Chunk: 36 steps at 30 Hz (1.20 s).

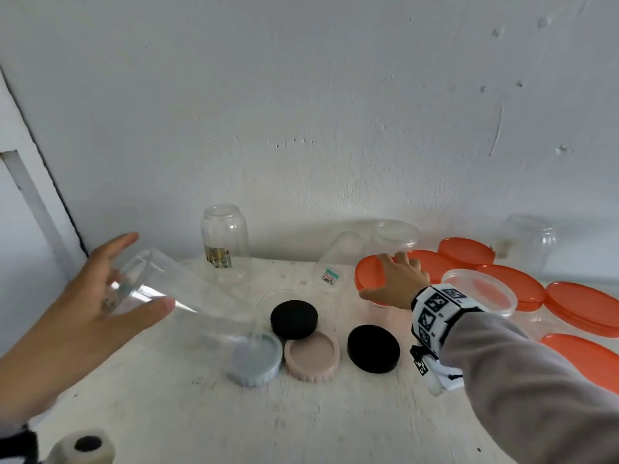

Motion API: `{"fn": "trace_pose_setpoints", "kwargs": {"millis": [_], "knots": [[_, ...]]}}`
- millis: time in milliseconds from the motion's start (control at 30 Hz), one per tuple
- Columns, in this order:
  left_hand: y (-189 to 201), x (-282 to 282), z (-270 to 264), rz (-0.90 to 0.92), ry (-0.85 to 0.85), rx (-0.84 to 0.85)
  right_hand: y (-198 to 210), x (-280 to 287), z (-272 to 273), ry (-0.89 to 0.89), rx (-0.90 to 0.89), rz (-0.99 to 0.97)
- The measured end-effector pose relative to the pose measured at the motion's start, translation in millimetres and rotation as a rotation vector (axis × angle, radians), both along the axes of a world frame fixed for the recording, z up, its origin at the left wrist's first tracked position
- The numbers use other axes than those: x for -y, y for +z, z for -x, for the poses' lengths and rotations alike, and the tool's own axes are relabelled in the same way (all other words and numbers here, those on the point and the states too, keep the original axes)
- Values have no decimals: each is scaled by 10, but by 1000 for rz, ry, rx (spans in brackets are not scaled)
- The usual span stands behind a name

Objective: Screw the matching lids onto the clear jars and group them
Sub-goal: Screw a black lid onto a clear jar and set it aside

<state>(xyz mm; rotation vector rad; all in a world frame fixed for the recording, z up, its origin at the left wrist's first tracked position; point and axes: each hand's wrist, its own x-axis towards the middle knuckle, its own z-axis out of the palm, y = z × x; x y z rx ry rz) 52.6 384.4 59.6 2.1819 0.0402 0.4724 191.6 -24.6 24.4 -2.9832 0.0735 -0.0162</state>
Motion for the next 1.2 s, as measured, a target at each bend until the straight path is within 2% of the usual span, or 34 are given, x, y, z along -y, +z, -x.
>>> {"fn": "trace_pose_setpoints", "kwargs": {"millis": [100,167,267,333,367,500,600,700,767,867,967,1100,1200], "knots": [[16,142,20,227,-107,-47,50,-27,20,-8,-84,73],[2,274,-14,354,-159,-79,98,-88,108,56,-17,132],[-26,457,-49,550,-179,-145,74,-250,320,362,159,165],[-60,532,-58,627,-199,-202,-33,-346,453,572,82,179],[-83,557,-53,636,-211,-229,-98,-371,497,611,-12,217],[-202,667,-75,573,-251,-329,-240,-335,527,486,-400,369],[-254,802,-56,638,-269,-458,-248,-301,525,476,-487,420],[-293,950,-46,746,-305,-588,-231,-272,581,470,-493,429],[-297,1051,-55,863,-324,-664,-187,-227,658,449,-473,354],[-330,1164,-87,939,-393,-760,-3,-111,802,369,-424,18],[-393,1299,-111,861,-497,-787,263,40,934,303,-298,-348],[-432,1539,-163,783,-548,-690,607,234,1048,164,-178,-757],[-431,1737,-160,637,-709,-681,812,321,1110,118,-148,-870]]}}
